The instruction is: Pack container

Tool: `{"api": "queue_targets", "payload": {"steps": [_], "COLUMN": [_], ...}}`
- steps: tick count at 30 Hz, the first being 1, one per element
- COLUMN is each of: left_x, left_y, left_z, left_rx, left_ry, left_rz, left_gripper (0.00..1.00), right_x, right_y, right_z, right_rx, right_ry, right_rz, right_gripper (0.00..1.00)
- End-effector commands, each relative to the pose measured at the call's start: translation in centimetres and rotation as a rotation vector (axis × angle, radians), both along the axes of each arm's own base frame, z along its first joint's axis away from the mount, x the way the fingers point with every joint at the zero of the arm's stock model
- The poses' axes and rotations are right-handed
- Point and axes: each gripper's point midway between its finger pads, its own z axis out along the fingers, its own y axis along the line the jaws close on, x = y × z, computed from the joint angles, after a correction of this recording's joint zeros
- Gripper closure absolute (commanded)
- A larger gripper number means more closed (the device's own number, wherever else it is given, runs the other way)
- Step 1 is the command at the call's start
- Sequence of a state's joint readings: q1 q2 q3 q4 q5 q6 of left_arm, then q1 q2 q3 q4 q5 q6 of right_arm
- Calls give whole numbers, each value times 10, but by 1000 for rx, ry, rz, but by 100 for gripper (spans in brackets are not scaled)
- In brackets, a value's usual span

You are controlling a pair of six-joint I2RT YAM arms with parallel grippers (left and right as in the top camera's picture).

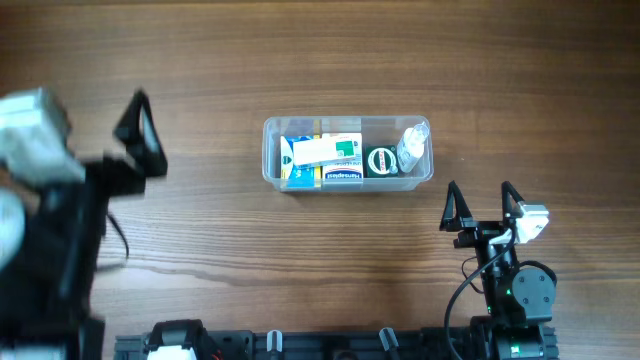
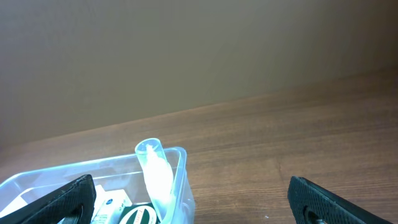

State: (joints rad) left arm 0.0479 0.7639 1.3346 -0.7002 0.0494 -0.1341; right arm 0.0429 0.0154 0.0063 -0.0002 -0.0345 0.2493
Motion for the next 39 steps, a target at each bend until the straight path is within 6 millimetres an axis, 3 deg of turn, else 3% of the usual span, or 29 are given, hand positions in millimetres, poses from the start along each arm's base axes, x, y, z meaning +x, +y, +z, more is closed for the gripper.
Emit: {"api": "queue_targets", "payload": {"steps": [1, 5, 8, 15, 21, 26, 32, 39], "left_x": [-31, -60, -70, -65, -61, -58, -45, -18], "left_y": [0, -1, -2, -2, -5, -5, -3, -2], "left_z": [-22, -49, -83, -163, -208, -234, -249, -217], "left_rx": [1, 2, 2, -5, -13, -13, -11, 6], "left_ry": [-23, -57, -49, 48, 98, 125, 115, -158], "left_rz": [10, 10, 10, 4, -12, -11, -3, -9], "left_gripper": [0, 0, 0, 0, 0, 0, 0, 0], "right_x": [0, 0, 0, 0, 0, 0, 0, 0], "right_y": [3, 3, 3, 3, 3, 3, 3, 3], "right_z": [0, 0, 0, 0, 0, 0, 0, 0], "right_rx": [16, 16, 16, 16, 16, 16, 16, 16], "right_ry": [-1, -1, -2, -1, -1, -1, -1, -2], "right_rz": [18, 18, 17, 18, 17, 17, 18, 18], "right_gripper": [0, 0, 0, 0, 0, 0, 0, 0]}}
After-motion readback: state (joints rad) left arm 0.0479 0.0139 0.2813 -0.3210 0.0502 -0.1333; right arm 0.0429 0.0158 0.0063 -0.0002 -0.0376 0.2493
